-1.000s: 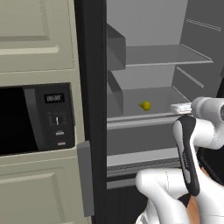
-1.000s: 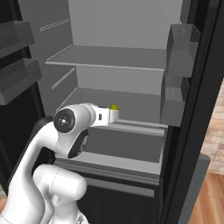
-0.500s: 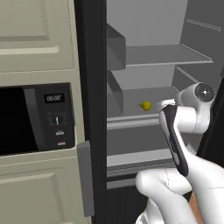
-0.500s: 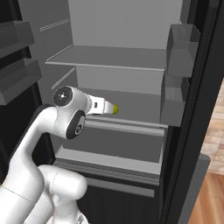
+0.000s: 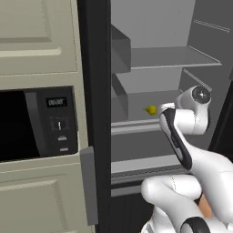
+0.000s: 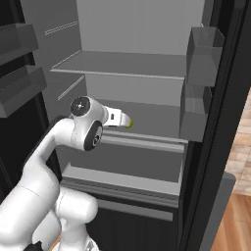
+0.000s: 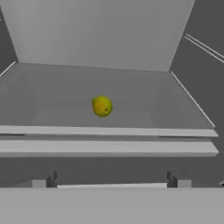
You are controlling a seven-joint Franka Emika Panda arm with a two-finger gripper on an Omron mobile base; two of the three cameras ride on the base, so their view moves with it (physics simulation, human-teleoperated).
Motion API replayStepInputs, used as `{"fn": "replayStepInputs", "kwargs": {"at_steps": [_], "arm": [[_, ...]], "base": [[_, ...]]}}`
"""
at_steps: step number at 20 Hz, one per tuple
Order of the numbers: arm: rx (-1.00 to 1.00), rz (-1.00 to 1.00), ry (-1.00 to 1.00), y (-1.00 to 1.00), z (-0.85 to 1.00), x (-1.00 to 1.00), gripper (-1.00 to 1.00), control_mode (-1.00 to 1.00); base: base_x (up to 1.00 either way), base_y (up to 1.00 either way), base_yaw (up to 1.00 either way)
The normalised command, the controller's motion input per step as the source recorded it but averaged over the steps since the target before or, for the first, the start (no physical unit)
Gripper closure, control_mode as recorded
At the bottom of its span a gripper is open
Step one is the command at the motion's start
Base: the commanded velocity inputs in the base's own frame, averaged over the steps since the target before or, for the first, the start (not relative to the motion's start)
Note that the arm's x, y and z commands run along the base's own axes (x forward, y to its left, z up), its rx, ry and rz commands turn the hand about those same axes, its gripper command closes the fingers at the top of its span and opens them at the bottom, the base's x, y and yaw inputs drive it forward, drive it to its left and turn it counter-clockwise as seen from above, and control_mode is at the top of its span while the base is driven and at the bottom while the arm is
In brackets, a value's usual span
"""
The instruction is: Retrieve the kiwi and pear from the fridge and place them into the bowl on the dining table.
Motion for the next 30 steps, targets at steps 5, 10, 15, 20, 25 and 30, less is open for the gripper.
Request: {"fn": "replayStepInputs", "kwargs": {"at_steps": [5, 10, 15, 20, 25, 30], "arm": [[0.07, 0.00, 0.00, 0.00, -0.34, 0.48, -1.00, -1.00], [0.11, 0.00, 0.01, 0.00, -0.15, 0.41, -1.00, -1.00], [0.05, 0.00, 0.14, 0.00, 0.00, 0.28, -1.00, -1.00], [0.00, 0.00, 0.28, 0.00, 0.00, 0.24, -1.00, -1.00], [0.00, 0.00, 0.11, 0.00, -0.13, 0.18, -1.00, -1.00], [0.00, 0.00, -0.05, 0.00, -0.40, 0.18, -1.00, -1.00]], "base": [[0.00, 0.00, 0.00], [0.00, 0.00, 0.00], [0.00, 0.00, 0.00], [0.00, 0.00, 0.00], [0.00, 0.00, 0.00], [0.00, 0.00, 0.00]]}}
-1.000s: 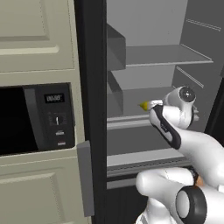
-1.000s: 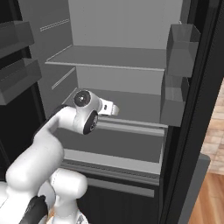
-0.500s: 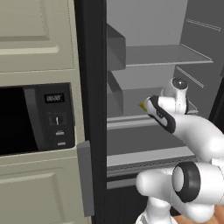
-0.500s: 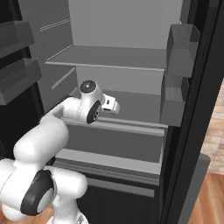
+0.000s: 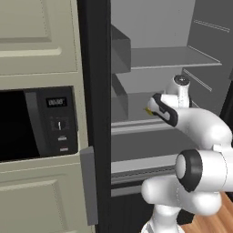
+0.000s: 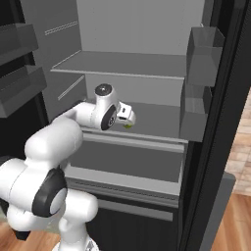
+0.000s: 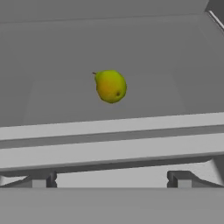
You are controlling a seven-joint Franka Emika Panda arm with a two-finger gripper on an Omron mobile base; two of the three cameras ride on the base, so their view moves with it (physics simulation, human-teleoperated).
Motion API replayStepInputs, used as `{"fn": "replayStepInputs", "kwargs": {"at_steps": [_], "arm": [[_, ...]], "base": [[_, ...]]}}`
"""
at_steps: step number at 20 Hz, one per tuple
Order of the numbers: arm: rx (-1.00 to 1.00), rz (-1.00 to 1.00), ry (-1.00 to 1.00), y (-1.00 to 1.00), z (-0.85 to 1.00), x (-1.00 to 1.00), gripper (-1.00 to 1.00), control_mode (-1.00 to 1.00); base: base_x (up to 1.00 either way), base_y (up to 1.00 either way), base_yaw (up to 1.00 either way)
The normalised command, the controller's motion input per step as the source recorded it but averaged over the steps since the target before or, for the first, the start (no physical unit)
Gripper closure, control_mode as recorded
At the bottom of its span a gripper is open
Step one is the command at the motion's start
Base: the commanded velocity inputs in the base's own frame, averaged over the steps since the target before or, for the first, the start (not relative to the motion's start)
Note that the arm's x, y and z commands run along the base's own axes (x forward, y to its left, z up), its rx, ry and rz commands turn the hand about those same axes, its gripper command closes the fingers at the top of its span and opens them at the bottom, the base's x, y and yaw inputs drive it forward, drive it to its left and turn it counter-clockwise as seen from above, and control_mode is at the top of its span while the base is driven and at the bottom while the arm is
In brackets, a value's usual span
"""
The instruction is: Retrieve the kiwi and pear from the fridge and place them into the bowl on the dining table.
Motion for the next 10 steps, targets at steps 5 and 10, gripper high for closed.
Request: {"fn": "replayStepInputs", "kwargs": {"at_steps": [5, 10], "arm": [[0.00, 0.00, -0.07, 0.00, -0.38, 0.23, -1.00, -1.00], [0.00, 0.00, 0.00, 0.00, -0.09, 0.21, -1.00, -1.00]], "base": [[0.00, 0.00, 0.00], [0.00, 0.00, 0.00]]}}
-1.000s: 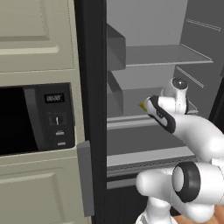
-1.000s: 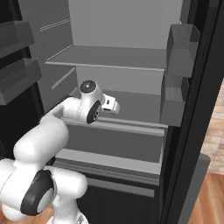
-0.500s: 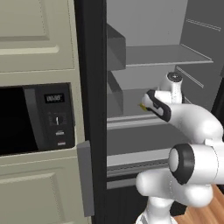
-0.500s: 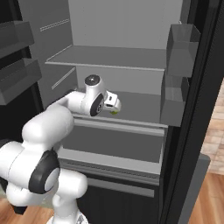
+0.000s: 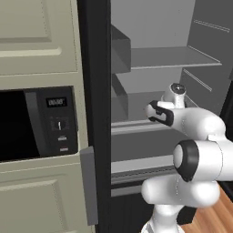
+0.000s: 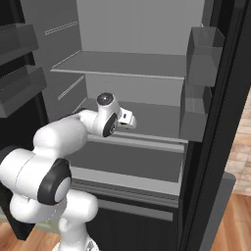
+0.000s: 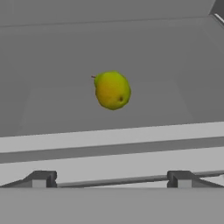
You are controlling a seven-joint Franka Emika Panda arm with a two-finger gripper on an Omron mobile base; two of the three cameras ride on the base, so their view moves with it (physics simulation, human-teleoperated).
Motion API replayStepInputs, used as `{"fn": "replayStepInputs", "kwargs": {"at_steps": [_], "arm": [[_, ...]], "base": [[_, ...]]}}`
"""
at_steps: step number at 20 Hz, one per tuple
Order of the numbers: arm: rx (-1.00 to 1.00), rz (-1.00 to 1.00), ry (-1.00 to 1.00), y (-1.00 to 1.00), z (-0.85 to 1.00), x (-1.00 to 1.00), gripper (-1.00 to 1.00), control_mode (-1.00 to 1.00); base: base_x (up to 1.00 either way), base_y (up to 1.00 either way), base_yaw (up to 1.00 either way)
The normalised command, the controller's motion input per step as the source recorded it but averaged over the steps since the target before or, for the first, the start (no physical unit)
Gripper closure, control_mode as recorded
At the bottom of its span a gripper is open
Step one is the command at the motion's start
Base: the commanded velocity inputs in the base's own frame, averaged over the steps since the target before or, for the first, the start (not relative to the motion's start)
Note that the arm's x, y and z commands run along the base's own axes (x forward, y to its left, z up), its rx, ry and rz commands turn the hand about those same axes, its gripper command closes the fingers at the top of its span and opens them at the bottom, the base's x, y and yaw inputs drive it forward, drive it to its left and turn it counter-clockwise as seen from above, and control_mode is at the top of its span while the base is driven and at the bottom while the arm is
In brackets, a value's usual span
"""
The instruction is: Retrieve the kiwi and pear from the fridge and place them into the bowl on the dining table.
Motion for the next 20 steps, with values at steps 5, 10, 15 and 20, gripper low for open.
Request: {"fn": "replayStepInputs", "kwargs": {"at_steps": [5, 10, 15, 20], "arm": [[0.00, 0.00, 0.00, 0.00, 0.00, 0.18, -1.00, -1.00], [0.00, 0.00, 0.00, 0.00, 0.00, 0.19, -1.00, -1.00], [0.00, 0.00, 0.00, 0.00, -0.07, 0.19, -1.00, -1.00], [0.00, 0.00, 0.00, 0.00, -0.09, 0.23, -1.00, -1.00]], "base": [[0.00, 0.00, 0.00], [0.00, 0.00, 0.00], [0.00, 0.00, 0.00], [0.00, 0.00, 0.00]]}}
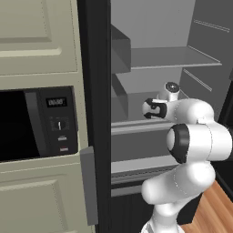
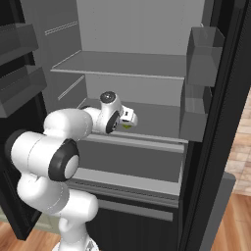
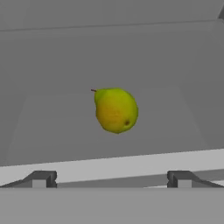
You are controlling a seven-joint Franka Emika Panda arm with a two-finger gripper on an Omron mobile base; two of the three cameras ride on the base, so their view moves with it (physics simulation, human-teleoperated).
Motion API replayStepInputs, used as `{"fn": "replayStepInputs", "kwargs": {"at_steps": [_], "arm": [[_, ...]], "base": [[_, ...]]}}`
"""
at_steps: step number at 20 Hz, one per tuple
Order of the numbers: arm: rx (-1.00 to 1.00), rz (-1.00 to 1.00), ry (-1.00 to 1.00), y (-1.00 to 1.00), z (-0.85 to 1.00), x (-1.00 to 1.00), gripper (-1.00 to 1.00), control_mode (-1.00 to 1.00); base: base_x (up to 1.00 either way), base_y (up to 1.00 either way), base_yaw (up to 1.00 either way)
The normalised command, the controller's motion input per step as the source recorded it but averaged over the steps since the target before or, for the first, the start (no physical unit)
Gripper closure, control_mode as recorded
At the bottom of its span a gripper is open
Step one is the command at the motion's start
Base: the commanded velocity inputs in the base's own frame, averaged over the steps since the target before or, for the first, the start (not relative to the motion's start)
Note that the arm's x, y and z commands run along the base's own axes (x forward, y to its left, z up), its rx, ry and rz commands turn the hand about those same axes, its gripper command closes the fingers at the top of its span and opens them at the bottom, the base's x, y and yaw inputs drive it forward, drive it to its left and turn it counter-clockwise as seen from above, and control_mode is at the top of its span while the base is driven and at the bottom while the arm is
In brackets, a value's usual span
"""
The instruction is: Retrieve the kiwi and pear from the fridge and place them into the bowl on the dining table.
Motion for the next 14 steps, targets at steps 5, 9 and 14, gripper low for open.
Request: {"fn": "replayStepInputs", "kwargs": {"at_steps": [5, 9, 14], "arm": [[0.00, 0.00, 0.00, 0.00, -0.09, 0.25, -1.00, -1.00], [0.00, 0.00, 0.00, 0.00, -0.10, 0.21, -1.00, -1.00], [0.00, 0.00, 0.00, -0.07, -0.14, 0.20, -1.00, -1.00]], "base": [[0.00, 0.00, 0.00], [0.00, 0.00, 0.00], [0.00, 0.00, 0.00]]}}
